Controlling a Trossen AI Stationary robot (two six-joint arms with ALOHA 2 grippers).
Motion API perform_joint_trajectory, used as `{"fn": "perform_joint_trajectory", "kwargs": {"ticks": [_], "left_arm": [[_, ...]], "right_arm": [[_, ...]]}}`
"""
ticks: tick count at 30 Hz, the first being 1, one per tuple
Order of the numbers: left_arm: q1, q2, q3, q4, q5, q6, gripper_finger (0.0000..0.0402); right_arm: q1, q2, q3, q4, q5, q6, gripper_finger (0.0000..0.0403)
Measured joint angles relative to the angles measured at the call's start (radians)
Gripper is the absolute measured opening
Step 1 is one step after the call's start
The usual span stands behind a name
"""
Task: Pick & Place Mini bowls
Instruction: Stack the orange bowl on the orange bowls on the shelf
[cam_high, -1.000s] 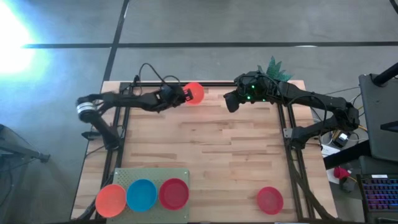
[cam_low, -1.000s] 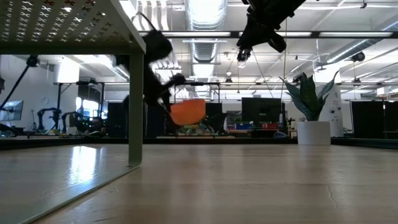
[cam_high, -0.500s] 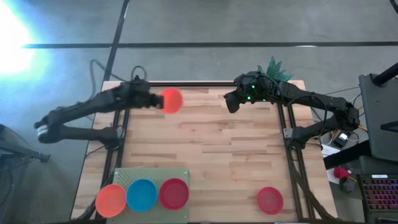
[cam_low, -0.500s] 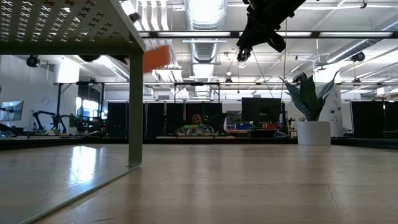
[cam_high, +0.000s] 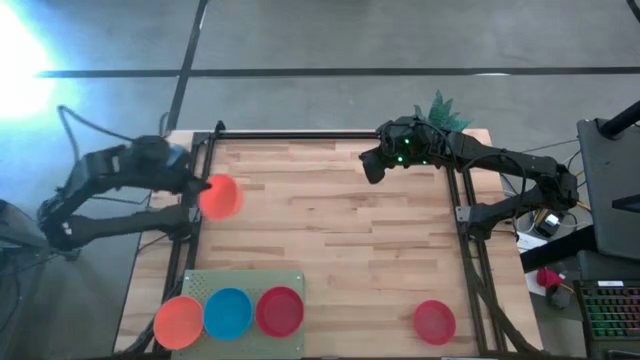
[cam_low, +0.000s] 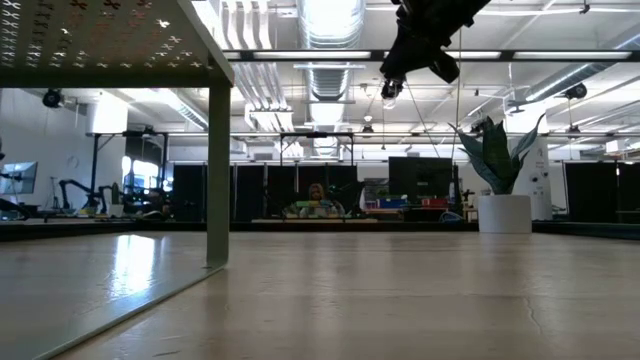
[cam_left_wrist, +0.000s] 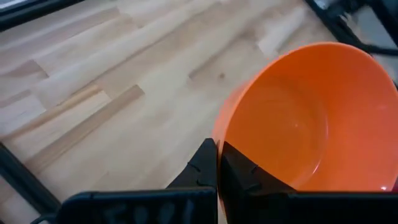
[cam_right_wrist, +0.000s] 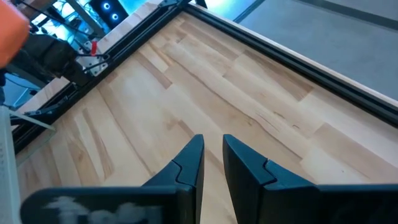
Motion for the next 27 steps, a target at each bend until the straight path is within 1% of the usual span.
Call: {"fn": "perform_joint_trajectory", "kwargs": {"ticks": [4, 8, 12, 17, 20, 23, 27], "left_arm": [[0.0, 0.0, 0.064, -0.096, 0.052, 0.084, 0.0], [0.0, 0.018, 0.094, -0.142, 0.13, 0.16, 0.0], [0.0, 0.023, 0.1, -0.172, 0.2, 0.217, 0.0], [-0.001, 0.039, 0.099, -0.255, 0.277, 0.303, 0.0], [-0.001, 0.036, 0.104, -0.274, 0.326, 0.36, 0.0], [-0.001, 0.03, 0.105, -0.275, 0.408, 0.397, 0.0], [-0.002, 0.038, 0.106, -0.274, 0.41, 0.395, 0.0]], "right_arm": [[0.008, 0.0, 0.0, 0.0, -0.002, 0.0, 0.0057], [0.013, 0.0, 0.0, 0.0, -0.003, 0.0, 0.0057], [0.014, 0.0, 0.0, 0.0, -0.046, -0.001, 0.0057], [0.015, 0.0, 0.0, 0.0, -0.093, -0.001, 0.0057], [0.015, 0.0, 0.0, 0.0, -0.099, -0.001, 0.0057], [0.015, 0.0, -0.001, 0.001, -0.099, -0.001, 0.0057], [0.015, 0.0, -0.001, 0.001, -0.099, -0.001, 0.0057]]}}
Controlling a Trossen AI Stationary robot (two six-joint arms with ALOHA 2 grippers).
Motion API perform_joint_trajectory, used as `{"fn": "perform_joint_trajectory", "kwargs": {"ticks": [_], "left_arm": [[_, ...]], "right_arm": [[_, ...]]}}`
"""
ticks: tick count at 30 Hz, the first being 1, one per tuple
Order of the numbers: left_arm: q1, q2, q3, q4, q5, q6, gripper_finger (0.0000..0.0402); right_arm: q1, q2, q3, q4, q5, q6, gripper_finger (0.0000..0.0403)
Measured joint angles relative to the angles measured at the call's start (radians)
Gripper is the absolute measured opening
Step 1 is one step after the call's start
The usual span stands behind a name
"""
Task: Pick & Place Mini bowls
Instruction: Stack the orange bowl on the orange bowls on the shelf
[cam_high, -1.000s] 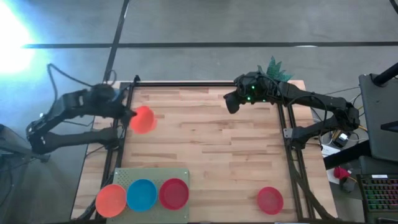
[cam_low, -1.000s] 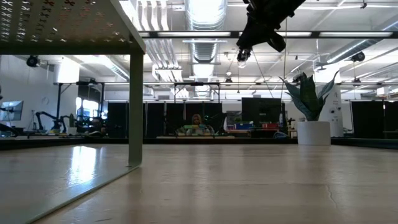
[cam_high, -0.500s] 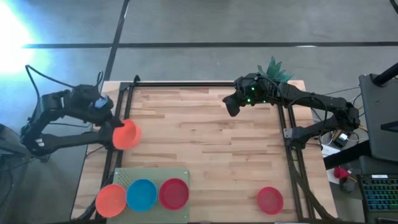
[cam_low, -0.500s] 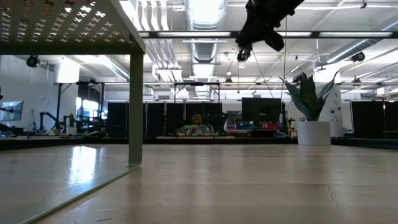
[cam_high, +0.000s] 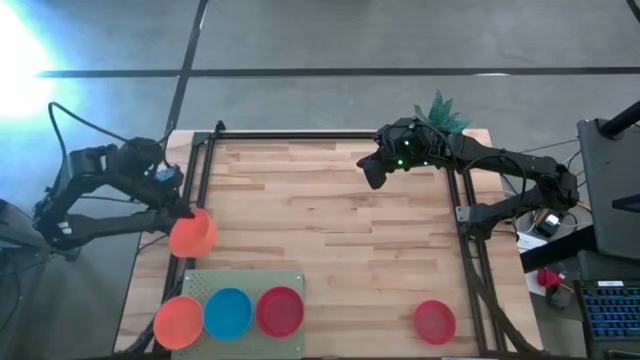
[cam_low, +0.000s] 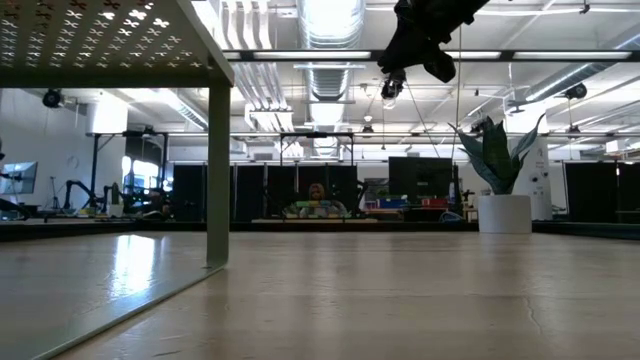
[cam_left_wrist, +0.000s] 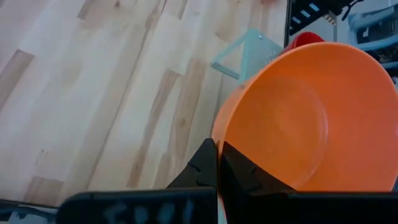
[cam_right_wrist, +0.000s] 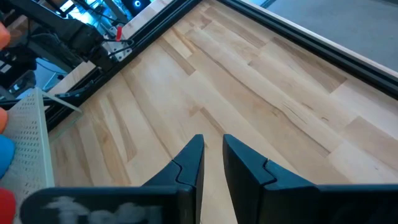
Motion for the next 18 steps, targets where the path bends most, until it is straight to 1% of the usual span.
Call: {"fn": "perform_joint_trajectory", "kwargs": {"ticks": [4, 11, 18], "left_arm": [[0.0, 0.009, 0.0, 0.0, 0.001, -0.002, 0.0], [-0.002, 0.065, 0.0, 0.0, -0.001, 0.006, 0.0], [-0.009, 0.15, 0.0, 0.001, -0.067, 0.045, 0.0]], "right_arm": [[0.0, 0.0, 0.0, 0.0, 0.0, 0.0, 0.0057], [0.0, 0.0, 0.0, 0.0, 0.003, -0.014, 0.0057], [0.0, 0.0, -0.001, 0.0, 0.003, -0.026, 0.0057]]}}
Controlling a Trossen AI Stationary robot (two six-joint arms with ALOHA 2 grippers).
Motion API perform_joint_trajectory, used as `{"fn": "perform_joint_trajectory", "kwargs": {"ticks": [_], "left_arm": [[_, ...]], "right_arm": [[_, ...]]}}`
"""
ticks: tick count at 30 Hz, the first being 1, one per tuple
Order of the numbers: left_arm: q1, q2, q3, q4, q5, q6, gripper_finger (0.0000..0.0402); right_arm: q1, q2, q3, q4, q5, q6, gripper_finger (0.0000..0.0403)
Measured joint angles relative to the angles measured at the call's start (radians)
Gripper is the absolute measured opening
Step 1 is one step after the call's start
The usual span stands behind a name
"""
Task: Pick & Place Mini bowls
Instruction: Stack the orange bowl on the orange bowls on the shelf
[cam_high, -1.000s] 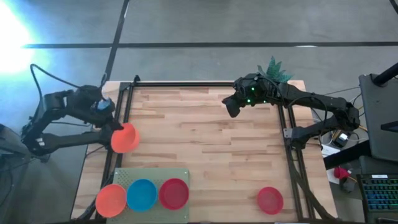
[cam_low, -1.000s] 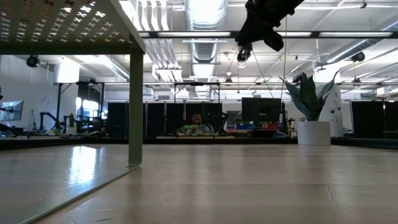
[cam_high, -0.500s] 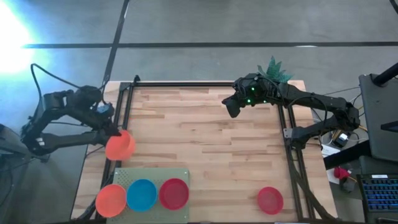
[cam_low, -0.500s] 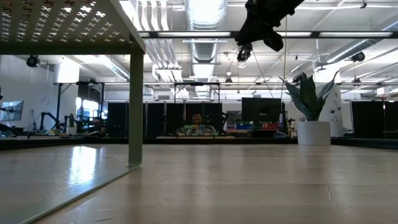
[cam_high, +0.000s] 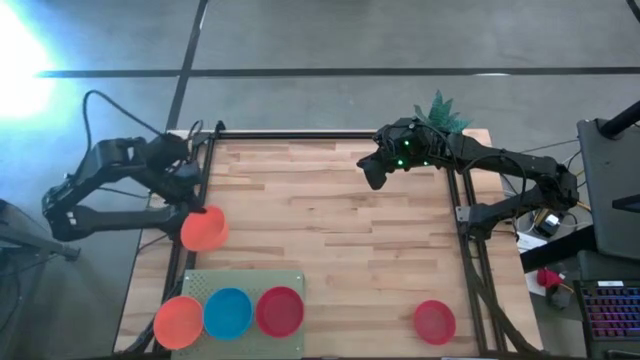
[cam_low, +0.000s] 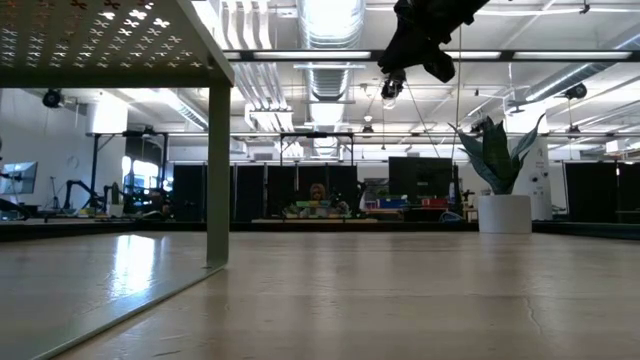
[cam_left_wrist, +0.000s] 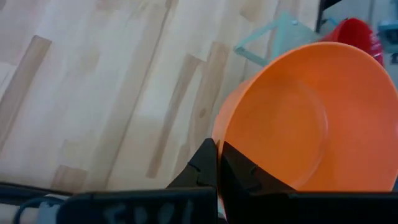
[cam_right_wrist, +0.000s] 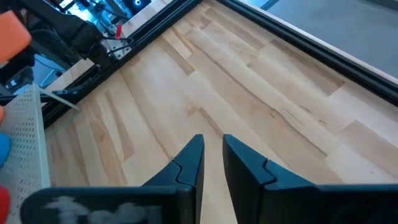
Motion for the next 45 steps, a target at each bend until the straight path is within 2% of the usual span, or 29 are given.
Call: {"fn": "perform_joint_trajectory", "kwargs": {"ticks": [12, 17, 25, 35, 43, 45], "left_arm": [[-0.084, 0.145, 0.012, 0.098, -0.037, 0.054, 0.0], [-0.172, 0.171, 0.101, 0.098, -0.095, 0.04, 0.0], [-0.34, 0.203, 0.227, 0.095, -0.14, -0.099, 0.0], [-0.62, 0.21, 0.227, 0.063, -0.15, -0.333, 0.0], [-0.877, 0.213, 0.22, 0.061, -0.211, -0.589, 0.0], [-0.937, 0.213, 0.22, 0.061, -0.24, -0.654, 0.0]], "right_arm": [[0.0, 0.0, 0.0, 0.0, 0.0, -0.03, 0.0057], [0.0, 0.0, 0.0, 0.0, -0.001, -0.046, 0.0057], [0.0, 0.0, 0.0, -0.001, -0.001, -0.056, 0.0057], [0.0, 0.0, 0.0, -0.001, -0.008, -0.097, 0.0057], [0.0, 0.0, 0.0, 0.0, -0.011, -0.1, 0.0057], [0.0, -0.001, 0.0, 0.0, -0.046, -0.103, 0.0057]]}}
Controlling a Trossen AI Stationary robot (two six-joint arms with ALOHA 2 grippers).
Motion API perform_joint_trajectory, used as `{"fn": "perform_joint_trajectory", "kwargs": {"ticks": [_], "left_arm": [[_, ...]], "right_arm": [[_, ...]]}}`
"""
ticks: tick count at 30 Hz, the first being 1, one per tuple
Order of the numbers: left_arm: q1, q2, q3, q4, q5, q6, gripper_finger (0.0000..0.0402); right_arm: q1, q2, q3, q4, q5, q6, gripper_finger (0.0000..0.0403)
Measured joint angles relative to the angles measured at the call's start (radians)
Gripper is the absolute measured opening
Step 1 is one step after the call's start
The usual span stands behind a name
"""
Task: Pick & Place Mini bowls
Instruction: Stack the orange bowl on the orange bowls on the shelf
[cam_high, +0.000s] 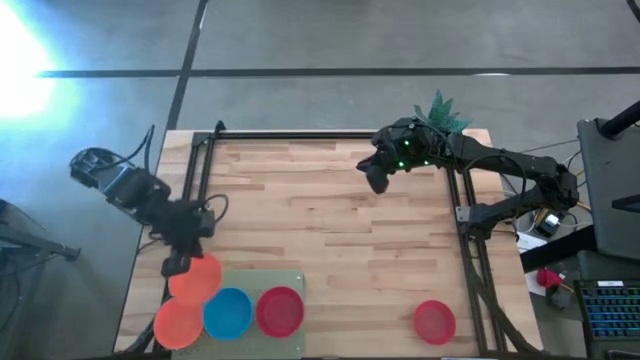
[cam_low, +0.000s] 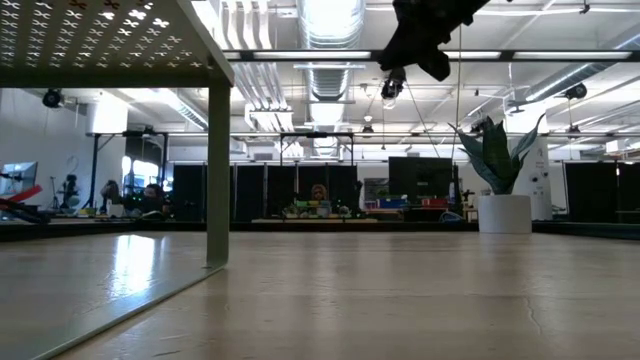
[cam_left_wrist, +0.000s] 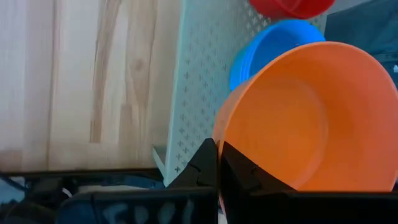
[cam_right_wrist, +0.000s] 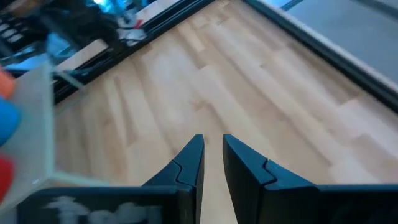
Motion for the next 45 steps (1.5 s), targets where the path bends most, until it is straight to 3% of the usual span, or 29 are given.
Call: {"fn": "perform_joint_trajectory", "kwargs": {"ticks": [10, 20, 45], "left_arm": [[-0.246, 0.044, 0.0, 0.002, -0.068, -0.191, 0.0], [-0.409, 0.156, -0.001, 0.004, -0.068, -0.274, 0.0], [-0.44, 0.225, -0.002, 0.044, -0.018, -0.268, 0.0016]], "right_arm": [[0.0, 0.0, 0.0, 0.003, -0.187, -0.052, 0.0057], [0.0, 0.0, 0.0, 0.006, -0.197, -0.052, 0.0057], [0.0, -0.002, 0.0, 0.01, -0.197, -0.043, 0.0057]]}}
